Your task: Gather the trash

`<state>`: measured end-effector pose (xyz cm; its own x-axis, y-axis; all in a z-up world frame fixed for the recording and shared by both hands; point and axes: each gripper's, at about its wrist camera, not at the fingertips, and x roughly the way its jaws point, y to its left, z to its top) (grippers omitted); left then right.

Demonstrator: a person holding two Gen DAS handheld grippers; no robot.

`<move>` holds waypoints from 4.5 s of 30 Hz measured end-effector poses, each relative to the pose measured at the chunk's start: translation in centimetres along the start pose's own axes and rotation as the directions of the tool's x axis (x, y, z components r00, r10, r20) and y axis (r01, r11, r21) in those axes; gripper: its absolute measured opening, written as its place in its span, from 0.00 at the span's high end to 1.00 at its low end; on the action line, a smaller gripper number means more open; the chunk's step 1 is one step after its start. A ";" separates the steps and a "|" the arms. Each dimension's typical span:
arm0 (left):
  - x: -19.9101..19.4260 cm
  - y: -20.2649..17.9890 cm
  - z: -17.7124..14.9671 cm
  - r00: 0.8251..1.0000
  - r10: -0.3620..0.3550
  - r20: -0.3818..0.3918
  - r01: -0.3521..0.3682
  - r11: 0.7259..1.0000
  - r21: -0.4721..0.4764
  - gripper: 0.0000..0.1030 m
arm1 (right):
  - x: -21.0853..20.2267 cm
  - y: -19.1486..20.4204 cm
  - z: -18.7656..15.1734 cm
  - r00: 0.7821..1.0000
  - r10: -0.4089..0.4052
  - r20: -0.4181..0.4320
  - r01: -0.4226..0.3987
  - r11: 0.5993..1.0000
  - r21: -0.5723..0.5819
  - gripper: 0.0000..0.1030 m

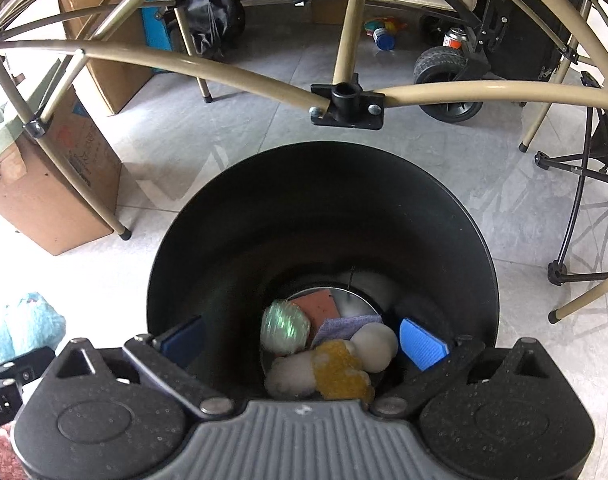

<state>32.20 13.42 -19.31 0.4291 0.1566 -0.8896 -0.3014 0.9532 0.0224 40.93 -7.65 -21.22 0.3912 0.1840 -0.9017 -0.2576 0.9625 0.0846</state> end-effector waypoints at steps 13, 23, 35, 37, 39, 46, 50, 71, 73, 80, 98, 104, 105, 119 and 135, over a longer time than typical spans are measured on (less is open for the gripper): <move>-0.7 -0.6 0.1 1.000 -0.010 0.020 0.010 1.000 0.013 0.32 | -1.0 -0.3 -0.3 1.000 -0.013 0.019 0.014 1.000 -0.003 0.00; -2.1 -2.9 0.7 0.997 -0.039 0.059 0.036 0.998 0.053 0.32 | -2.7 -1.9 -0.5 0.998 -0.027 0.059 0.026 1.000 0.017 0.00; -4.4 -7.0 0.8 0.989 -0.097 0.113 0.083 0.989 0.122 0.32 | -5.8 -5.1 -0.7 0.990 -0.053 0.128 0.043 0.996 0.081 0.00; -4.5 -7.9 0.8 0.988 -0.108 0.110 0.092 0.986 0.137 0.32 | -6.2 -5.8 -0.8 0.989 -0.058 0.139 0.045 0.994 0.095 0.00; -4.7 -8.8 0.8 0.987 -0.118 0.110 0.101 0.983 0.152 0.32 | -6.6 -6.6 -0.9 0.987 -0.060 0.146 0.044 0.993 0.108 0.00; -4.8 -11.3 0.9 0.985 -0.138 0.105 0.116 0.974 0.192 0.32 | -7.7 -9.2 -1.4 0.983 -0.078 0.163 0.051 0.985 0.167 0.00; -4.6 -12.9 1.0 0.986 -0.145 0.087 0.122 0.967 0.223 0.32 | -7.9 -10.9 -1.8 0.981 -0.093 0.170 0.058 0.977 0.203 0.00; -1.2 -19.6 1.7 0.986 -0.167 0.001 0.159 0.941 0.299 0.31 | -7.4 -16.9 -4.0 0.974 -0.082 0.211 0.011 0.948 0.317 0.00; -0.8 -19.8 1.8 0.986 -0.165 -0.007 0.159 0.942 0.295 0.31 | -7.4 -17.3 -4.2 0.972 -0.054 0.227 -0.022 0.947 0.321 0.00; 0.6 -20.3 2.3 0.988 -0.150 -0.040 0.155 0.950 0.272 0.31 | -7.0 -17.6 -4.3 0.972 -0.072 0.225 -0.009 0.940 0.341 0.00; 4.1 -20.5 3.6 0.983 -0.111 -0.144 0.142 0.964 0.225 0.29 | -5.3 -18.3 -4.6 0.977 -0.123 0.172 0.051 0.927 0.373 0.00; 4.1 -20.2 3.7 0.979 -0.123 -0.163 0.155 0.968 0.199 0.00 | -5.3 -18.3 -4.7 0.977 -0.121 0.174 0.048 0.926 0.374 0.00; 4.0 -20.1 3.7 0.978 -0.125 -0.166 0.157 0.968 0.198 0.00 | -5.3 -18.3 -4.7 0.977 -0.122 0.174 0.049 0.926 0.375 0.00; 3.9 -20.3 3.5 0.982 -0.107 -0.154 0.139 0.966 0.219 0.00 | -5.5 -18.1 -4.7 0.976 -0.122 0.178 0.048 0.927 0.373 0.00; 2.4 -19.5 3.6 0.990 -0.115 -0.086 0.131 0.967 0.219 0.00 | -6.2 -17.7 -4.6 0.973 -0.125 0.194 0.048 0.931 0.361 0.00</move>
<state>42.13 -3.85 -20.22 0.3856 0.0233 -0.9224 -0.0484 0.9988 0.0049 38.98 -26.74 -19.10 0.5844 0.0973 -0.8056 0.0977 0.9771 0.1889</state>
